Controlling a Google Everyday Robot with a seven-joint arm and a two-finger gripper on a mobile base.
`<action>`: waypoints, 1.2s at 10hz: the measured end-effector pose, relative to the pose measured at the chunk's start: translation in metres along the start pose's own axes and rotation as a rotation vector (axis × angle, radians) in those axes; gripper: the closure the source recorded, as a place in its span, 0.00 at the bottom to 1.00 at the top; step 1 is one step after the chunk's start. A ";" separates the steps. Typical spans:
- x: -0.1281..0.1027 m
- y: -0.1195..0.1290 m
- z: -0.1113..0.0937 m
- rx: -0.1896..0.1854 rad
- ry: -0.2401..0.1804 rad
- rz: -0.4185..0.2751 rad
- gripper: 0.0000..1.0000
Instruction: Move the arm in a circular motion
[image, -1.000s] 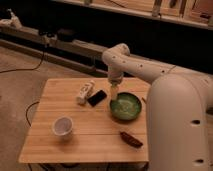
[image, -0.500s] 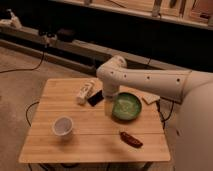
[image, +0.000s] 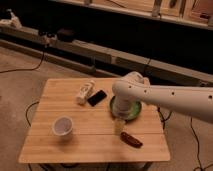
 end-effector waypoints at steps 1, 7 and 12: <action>0.016 0.006 -0.002 -0.013 -0.008 0.014 0.20; 0.161 -0.023 -0.024 0.022 -0.006 0.313 0.20; 0.237 -0.131 -0.066 0.162 -0.004 0.521 0.20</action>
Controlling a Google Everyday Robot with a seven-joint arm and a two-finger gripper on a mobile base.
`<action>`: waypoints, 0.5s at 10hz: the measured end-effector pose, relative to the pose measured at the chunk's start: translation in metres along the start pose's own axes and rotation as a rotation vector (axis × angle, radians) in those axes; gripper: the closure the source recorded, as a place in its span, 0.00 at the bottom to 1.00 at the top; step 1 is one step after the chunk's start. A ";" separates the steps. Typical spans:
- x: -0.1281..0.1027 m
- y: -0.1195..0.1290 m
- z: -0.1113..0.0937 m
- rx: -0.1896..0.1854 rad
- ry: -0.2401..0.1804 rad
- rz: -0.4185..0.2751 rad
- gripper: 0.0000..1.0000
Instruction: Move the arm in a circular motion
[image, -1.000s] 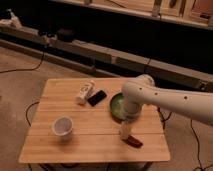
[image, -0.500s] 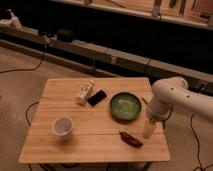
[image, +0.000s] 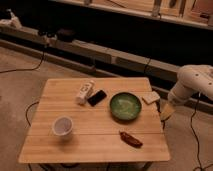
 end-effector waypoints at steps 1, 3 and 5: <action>-0.016 -0.018 -0.001 0.017 0.005 0.007 0.20; -0.070 -0.038 0.004 0.040 0.022 -0.013 0.20; -0.134 -0.033 0.016 0.040 0.030 -0.068 0.20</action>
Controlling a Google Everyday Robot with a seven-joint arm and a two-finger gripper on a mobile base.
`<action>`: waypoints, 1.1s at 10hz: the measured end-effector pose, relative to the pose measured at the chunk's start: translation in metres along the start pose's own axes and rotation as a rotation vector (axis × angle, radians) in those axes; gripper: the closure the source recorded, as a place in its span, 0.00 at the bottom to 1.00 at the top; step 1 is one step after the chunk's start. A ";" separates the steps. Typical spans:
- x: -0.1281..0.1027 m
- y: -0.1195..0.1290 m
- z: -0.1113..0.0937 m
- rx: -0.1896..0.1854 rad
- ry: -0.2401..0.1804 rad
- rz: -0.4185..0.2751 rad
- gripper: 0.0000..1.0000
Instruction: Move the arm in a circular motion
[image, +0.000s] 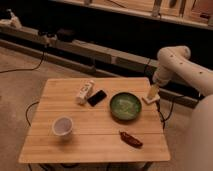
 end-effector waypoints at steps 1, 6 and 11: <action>-0.024 0.004 0.004 -0.005 0.001 -0.022 0.20; -0.118 0.051 0.030 -0.007 0.052 -0.197 0.20; -0.164 0.164 0.021 0.017 0.010 -0.452 0.20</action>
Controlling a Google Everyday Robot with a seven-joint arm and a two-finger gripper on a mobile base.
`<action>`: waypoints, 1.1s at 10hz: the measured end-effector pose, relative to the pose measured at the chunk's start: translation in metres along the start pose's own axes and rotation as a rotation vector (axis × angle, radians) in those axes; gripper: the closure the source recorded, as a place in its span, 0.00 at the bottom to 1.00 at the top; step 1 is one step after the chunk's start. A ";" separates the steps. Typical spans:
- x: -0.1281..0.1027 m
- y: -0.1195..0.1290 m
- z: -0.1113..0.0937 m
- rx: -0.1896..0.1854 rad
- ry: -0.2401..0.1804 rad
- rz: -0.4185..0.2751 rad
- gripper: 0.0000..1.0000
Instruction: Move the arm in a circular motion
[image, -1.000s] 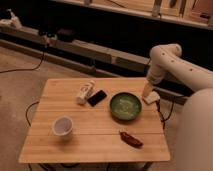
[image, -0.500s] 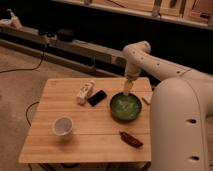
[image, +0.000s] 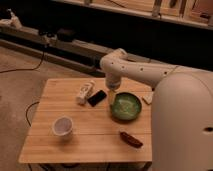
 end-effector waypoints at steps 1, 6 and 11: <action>-0.015 0.024 -0.005 -0.004 -0.017 -0.047 0.20; -0.008 0.128 -0.014 -0.111 -0.083 -0.208 0.20; 0.068 0.174 -0.023 -0.107 -0.077 -0.270 0.20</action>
